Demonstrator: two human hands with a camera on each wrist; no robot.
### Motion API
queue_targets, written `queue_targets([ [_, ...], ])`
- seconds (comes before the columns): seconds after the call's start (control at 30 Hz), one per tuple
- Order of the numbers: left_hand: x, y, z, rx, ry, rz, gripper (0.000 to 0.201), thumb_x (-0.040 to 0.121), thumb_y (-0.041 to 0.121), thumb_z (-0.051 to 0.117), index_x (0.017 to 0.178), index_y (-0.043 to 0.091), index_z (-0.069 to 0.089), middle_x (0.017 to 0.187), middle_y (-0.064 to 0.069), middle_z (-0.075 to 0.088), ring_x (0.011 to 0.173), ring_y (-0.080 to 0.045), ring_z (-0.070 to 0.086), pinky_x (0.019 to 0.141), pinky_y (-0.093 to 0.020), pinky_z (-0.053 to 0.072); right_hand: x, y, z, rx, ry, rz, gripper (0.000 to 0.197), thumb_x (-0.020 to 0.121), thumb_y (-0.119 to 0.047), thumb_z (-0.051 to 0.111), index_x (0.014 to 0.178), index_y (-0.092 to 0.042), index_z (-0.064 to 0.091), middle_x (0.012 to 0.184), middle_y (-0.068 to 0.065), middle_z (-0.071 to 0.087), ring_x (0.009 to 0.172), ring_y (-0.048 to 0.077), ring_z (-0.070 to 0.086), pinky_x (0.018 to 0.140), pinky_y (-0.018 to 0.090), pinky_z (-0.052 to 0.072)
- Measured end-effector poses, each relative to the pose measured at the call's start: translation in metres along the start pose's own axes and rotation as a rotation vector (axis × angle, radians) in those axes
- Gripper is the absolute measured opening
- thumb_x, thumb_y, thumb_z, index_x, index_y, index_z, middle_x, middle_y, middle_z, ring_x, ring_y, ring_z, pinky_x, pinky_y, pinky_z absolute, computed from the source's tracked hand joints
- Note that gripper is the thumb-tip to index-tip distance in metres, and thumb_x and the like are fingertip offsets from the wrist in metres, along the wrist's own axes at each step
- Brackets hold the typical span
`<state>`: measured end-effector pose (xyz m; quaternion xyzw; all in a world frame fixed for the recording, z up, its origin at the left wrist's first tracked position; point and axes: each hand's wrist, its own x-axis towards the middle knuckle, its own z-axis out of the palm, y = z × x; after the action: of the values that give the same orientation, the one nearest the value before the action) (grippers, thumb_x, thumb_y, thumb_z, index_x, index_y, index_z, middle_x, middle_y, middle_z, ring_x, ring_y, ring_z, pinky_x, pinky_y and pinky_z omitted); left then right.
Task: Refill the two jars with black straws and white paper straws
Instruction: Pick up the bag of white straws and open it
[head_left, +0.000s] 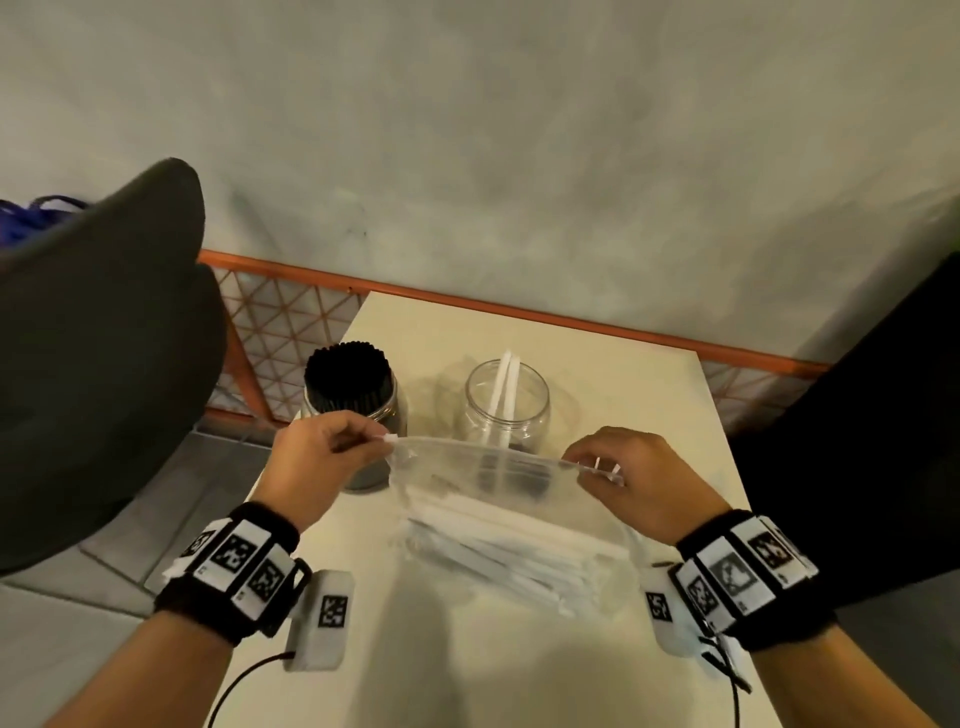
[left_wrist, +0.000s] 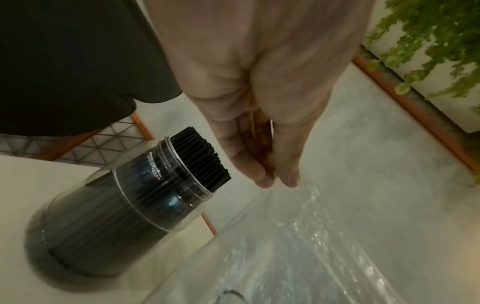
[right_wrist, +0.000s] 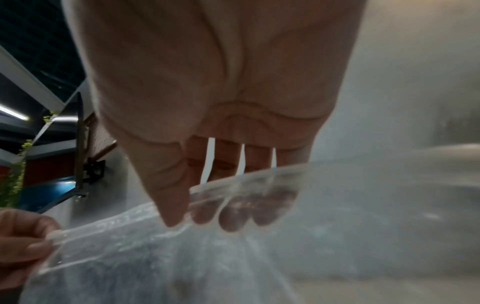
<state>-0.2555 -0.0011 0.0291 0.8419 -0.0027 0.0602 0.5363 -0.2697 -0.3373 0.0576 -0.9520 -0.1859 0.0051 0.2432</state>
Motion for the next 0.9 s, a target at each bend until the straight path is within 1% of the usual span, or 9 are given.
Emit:
queue_targets([
  [0.07,-0.002,0.001,0.0,-0.044,0.014,-0.015,0.012,0.071,0.009,0.079,0.072,0.019,0.073,0.074,0.018,0.073,0.065,0.004,0.066,0.062,-0.003,0.048,0.007,-0.02,0.001,0.02,-0.033,-0.028,0.022,0.086,-0.019,0.07,0.107,-0.027,0.07,0.093,-0.012,0.065,0.081,0.002,0.059,0.078,0.027,0.05],
  [0.17,-0.005,0.0,0.0,-0.099,-0.03,-0.018,0.013,0.073,0.006,0.077,0.075,0.018,0.075,0.075,0.012,0.075,0.068,0.001,0.067,0.066,-0.005,0.05,0.026,-0.057,0.018,0.061,0.016,-0.115,0.024,0.086,-0.027,0.07,0.11,-0.025,0.069,0.101,-0.008,0.066,0.089,0.005,0.058,0.083,0.026,0.049],
  [0.23,-0.006,0.0,0.001,-0.129,-0.071,-0.014,0.012,0.077,0.002,0.073,0.081,0.013,0.075,0.079,0.006,0.076,0.072,-0.005,0.07,0.069,-0.008,0.052,0.04,-0.08,0.033,0.083,0.042,-0.16,0.028,0.088,-0.031,0.069,0.114,-0.022,0.068,0.106,-0.008,0.065,0.093,0.006,0.056,0.085,0.024,0.046],
  [0.3,-0.008,0.002,0.003,-0.155,-0.089,0.009,0.011,0.078,-0.001,0.07,0.084,0.007,0.074,0.081,0.0,0.076,0.074,-0.01,0.071,0.068,-0.01,0.053,0.05,-0.098,0.045,0.082,0.068,-0.183,0.03,0.088,-0.036,0.069,0.114,-0.022,0.068,0.108,-0.007,0.065,0.095,0.01,0.058,0.085,0.027,0.048],
  [0.37,-0.011,0.005,0.005,-0.165,-0.086,0.036,0.01,0.078,0.0,0.07,0.083,0.008,0.074,0.081,-0.002,0.075,0.072,-0.012,0.07,0.067,-0.011,0.053,0.056,-0.109,0.052,0.079,0.078,-0.175,0.028,0.088,-0.04,0.069,0.109,-0.023,0.069,0.104,-0.007,0.066,0.092,0.012,0.06,0.081,0.032,0.051],
  [0.5,-0.015,0.008,0.008,-0.165,-0.059,0.051,0.011,0.079,0.001,0.069,0.083,0.01,0.074,0.081,-0.002,0.074,0.071,-0.011,0.07,0.067,-0.011,0.053,0.061,-0.116,0.059,0.145,0.104,-0.131,0.016,0.089,-0.037,0.068,0.096,-0.023,0.071,0.094,-0.008,0.067,0.084,0.011,0.06,0.076,0.036,0.053],
  [0.67,-0.016,0.01,0.008,-0.127,-0.061,0.082,0.012,0.081,0.004,0.069,0.084,0.014,0.075,0.082,0.003,0.075,0.073,-0.008,0.07,0.068,-0.011,0.053,0.064,-0.117,0.062,0.106,0.084,-0.146,0.018,0.091,-0.035,0.066,0.098,-0.019,0.071,0.097,-0.003,0.068,0.088,0.017,0.062,0.078,0.039,0.052],
  [0.77,-0.016,0.015,0.009,-0.121,-0.057,0.096,0.013,0.081,0.005,0.069,0.084,0.016,0.075,0.081,0.005,0.075,0.073,-0.008,0.07,0.069,-0.012,0.054,0.064,-0.114,0.065,0.07,0.131,-0.178,0.014,0.092,-0.028,0.066,0.095,-0.015,0.07,0.092,0.001,0.068,0.086,0.022,0.062,0.077,0.043,0.051],
  [0.9,-0.015,0.024,0.016,-0.145,-0.062,0.121,0.013,0.082,0.002,0.067,0.084,0.013,0.075,0.081,0.001,0.074,0.071,-0.011,0.069,0.066,-0.01,0.053,0.059,-0.105,0.067,-0.07,0.23,-0.191,0.011,0.095,-0.027,0.061,0.091,-0.017,0.065,0.087,-0.003,0.065,0.081,0.022,0.059,0.072,0.043,0.049],
])
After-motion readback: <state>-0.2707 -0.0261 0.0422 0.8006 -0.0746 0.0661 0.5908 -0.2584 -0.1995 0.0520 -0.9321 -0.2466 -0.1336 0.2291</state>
